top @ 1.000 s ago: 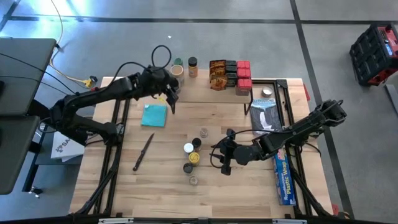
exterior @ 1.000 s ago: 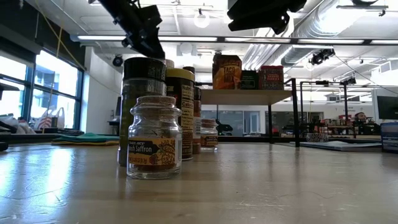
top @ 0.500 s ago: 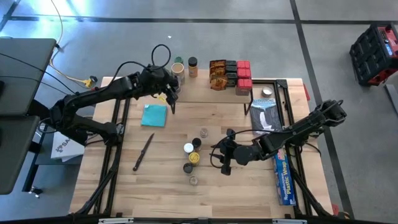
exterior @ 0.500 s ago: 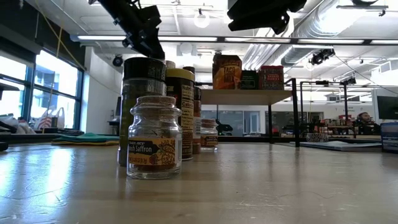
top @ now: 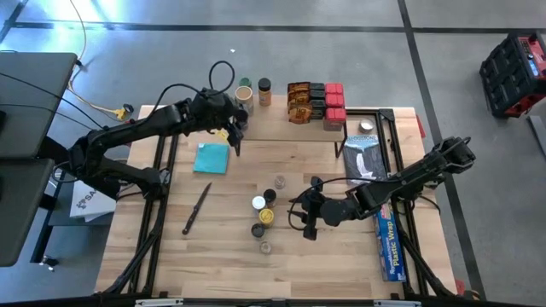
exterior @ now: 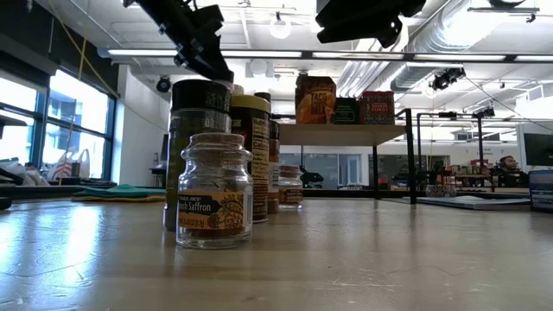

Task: Shelf spices
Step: Put the black seasoning bottle on the shelf

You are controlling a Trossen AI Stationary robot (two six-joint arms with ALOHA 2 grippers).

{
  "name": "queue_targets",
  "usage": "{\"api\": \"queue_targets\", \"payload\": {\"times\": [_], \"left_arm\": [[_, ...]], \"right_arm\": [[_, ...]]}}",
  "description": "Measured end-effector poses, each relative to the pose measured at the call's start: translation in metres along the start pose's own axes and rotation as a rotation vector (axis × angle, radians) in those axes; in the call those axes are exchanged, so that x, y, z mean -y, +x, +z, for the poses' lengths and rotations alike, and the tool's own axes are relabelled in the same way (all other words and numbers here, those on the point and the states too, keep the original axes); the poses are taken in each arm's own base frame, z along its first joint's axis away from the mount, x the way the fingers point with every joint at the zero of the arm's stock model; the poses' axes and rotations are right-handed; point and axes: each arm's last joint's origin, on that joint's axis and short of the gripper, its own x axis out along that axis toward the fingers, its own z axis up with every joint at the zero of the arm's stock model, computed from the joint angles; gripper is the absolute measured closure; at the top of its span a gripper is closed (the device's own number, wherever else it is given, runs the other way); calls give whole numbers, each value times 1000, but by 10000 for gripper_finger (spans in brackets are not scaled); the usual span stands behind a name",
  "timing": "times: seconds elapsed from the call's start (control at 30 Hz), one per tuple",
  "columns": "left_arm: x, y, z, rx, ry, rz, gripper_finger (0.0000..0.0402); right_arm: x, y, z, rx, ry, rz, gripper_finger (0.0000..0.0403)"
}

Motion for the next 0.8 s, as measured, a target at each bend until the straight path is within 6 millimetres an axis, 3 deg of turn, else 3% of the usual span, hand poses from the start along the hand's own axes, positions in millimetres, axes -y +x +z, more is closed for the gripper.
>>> {"api": "queue_targets", "payload": {"times": [0.8], "left_arm": [[-3, -1, -2, -21, 19, 137, 158]], "right_arm": [[0, 0, 0, 0, 0, 0, 263]]}}
